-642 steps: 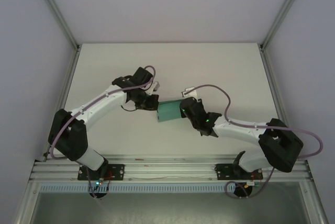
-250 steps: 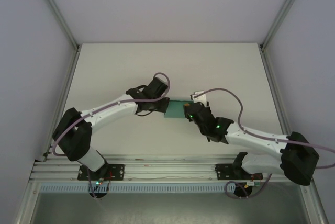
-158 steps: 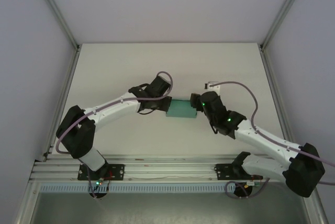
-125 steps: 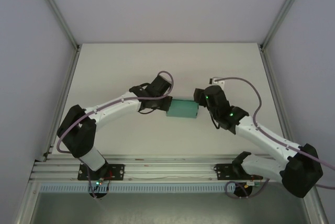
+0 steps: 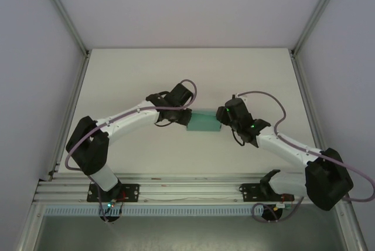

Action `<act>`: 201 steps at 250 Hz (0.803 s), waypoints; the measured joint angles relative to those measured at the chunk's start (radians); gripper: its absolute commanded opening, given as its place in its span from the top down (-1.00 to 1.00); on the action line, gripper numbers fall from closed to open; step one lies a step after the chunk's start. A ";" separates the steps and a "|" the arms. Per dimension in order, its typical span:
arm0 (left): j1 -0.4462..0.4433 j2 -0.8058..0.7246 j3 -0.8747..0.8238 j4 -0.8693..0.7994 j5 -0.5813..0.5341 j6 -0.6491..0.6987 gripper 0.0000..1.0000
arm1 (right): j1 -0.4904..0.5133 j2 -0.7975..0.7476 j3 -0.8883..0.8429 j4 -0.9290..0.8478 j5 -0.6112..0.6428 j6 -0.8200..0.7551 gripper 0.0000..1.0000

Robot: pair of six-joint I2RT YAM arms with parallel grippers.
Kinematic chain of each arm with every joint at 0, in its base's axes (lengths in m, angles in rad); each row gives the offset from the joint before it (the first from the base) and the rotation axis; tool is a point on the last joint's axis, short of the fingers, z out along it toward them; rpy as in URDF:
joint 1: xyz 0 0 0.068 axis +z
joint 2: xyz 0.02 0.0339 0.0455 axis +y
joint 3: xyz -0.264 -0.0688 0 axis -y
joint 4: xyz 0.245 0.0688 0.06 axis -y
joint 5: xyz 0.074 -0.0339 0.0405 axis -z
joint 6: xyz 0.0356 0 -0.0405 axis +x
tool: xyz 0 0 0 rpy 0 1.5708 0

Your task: Assemble paper box

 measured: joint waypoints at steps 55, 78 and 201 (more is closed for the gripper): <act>0.000 0.001 0.041 -0.114 0.029 0.057 0.03 | -0.004 -0.013 -0.040 0.058 -0.012 0.055 0.14; 0.005 0.001 0.055 -0.153 0.051 0.080 -0.10 | -0.004 -0.013 -0.044 0.068 -0.016 0.066 0.16; 0.124 -0.081 0.067 -0.142 0.243 0.010 -1.00 | -0.004 -0.013 -0.132 0.214 -0.029 0.082 0.21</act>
